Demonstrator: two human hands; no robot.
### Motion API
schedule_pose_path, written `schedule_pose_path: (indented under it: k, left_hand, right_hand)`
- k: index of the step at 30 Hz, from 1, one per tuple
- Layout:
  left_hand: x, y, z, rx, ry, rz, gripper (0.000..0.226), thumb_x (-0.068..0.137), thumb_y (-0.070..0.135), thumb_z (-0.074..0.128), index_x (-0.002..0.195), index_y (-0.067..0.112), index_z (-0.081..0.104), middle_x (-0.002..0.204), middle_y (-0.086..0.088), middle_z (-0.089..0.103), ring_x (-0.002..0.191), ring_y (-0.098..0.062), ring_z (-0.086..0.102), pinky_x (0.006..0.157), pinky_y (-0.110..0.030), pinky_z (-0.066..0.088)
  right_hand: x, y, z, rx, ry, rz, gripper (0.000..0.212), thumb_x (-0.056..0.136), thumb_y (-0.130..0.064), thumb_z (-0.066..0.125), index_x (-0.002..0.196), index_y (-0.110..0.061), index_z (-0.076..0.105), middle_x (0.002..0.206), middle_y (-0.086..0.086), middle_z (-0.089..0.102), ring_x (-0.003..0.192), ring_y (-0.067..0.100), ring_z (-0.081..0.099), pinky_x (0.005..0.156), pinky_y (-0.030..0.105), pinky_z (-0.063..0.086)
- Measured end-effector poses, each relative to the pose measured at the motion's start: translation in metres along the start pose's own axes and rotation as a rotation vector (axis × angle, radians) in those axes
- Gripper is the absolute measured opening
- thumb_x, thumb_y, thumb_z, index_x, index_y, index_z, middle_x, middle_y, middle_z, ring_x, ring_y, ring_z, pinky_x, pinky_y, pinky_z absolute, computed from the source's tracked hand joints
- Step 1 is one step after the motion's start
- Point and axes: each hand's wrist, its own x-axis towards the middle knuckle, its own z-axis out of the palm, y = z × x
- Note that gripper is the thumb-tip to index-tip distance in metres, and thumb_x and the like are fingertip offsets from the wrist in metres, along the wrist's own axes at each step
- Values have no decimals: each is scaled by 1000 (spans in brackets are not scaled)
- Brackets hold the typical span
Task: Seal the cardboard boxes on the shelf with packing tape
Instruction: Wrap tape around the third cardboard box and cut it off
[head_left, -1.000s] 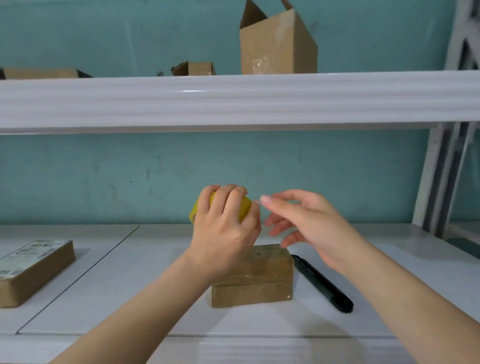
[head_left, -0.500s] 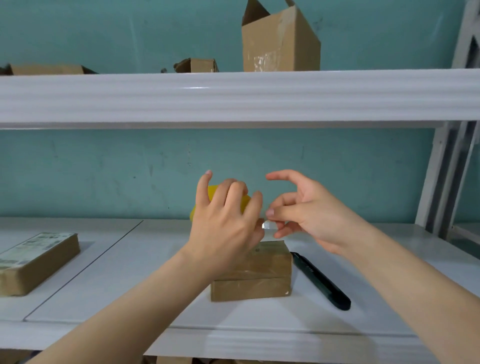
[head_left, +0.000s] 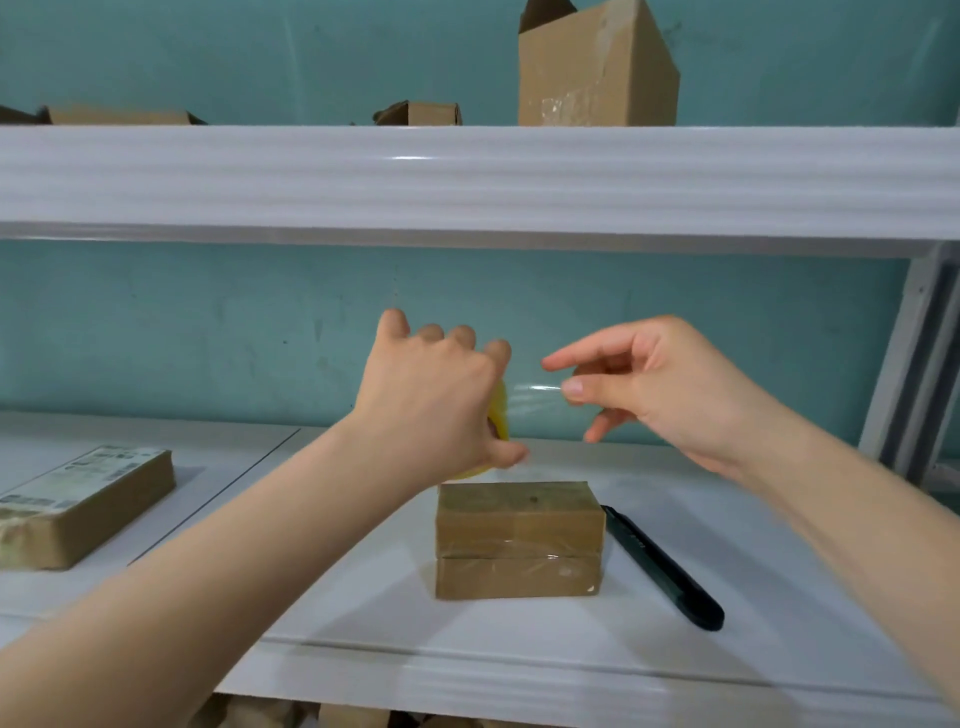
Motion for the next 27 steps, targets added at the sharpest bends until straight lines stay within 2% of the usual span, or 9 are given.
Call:
schedule_pose_path:
  k: [2,6,10,14,16,20,23,25,27]
  left_hand:
    - [-1,1,1,-16,-46,3,60,57,76,57,81,27,29,69,4,26,68,-23,38,65,-33,24]
    - [-2,3,4,-4,-78,35,58,61,72,58,80,25,31,72,2,27,70,-21,33,64,-32,25]
    - [0,4,4,29,-85,60,57,62,71,58,80,24,31,71,2,26,69,-21,32,64,-32,24]
    - [0,6,7,23,-96,77,56,63,71,58,80,24,32,70,2,24,69,-22,31,65,-33,24]
    - [-2,6,10,6,-97,68,57,63,73,57,81,24,33,73,1,28,70,-22,31,65,-32,24]
    - [-7,3,17,-22,-58,60,57,63,75,55,85,25,38,75,2,28,71,-20,30,66,-32,23]
    - [-13,-9,24,2,-44,44,62,59,75,58,80,23,30,73,2,36,70,-22,37,64,-31,24]
    - [-21,-29,32,37,-59,10,65,54,76,62,78,22,35,73,1,48,68,-24,45,63,-30,26]
    - [-36,-51,50,-28,-128,-95,71,48,80,63,78,21,40,74,-1,53,72,-27,55,61,-30,29]
  right_hand:
    - [-2,7,2,-77,17,20,24,81,2,65,88,-20,72,75,-3,65,46,7,62,49,16,51]
    - [-4,17,3,-137,-34,78,26,80,0,67,106,-5,69,77,-15,69,56,12,68,59,18,56]
    - [-5,17,2,-152,-59,68,26,74,2,72,100,-2,70,60,-11,67,50,6,65,52,12,49]
    - [-4,16,7,-436,-20,-7,17,71,-10,79,87,-12,74,62,0,63,45,8,61,51,13,47]
    - [-1,18,9,-518,75,-79,9,74,-14,76,72,-22,72,67,-5,64,50,10,60,54,22,51]
    - [3,23,18,-481,150,-120,21,70,-20,79,57,-30,65,71,-5,57,70,16,57,65,43,54]
    - [4,29,15,-391,123,-65,28,62,-19,84,73,-29,60,80,-6,59,71,20,61,66,45,55]
    - [5,37,1,-281,70,63,54,60,-13,85,96,-34,52,97,-4,58,67,21,61,59,39,57]
    - [5,50,-10,-271,68,160,62,64,-7,82,110,-31,48,101,2,59,59,16,60,51,30,54]
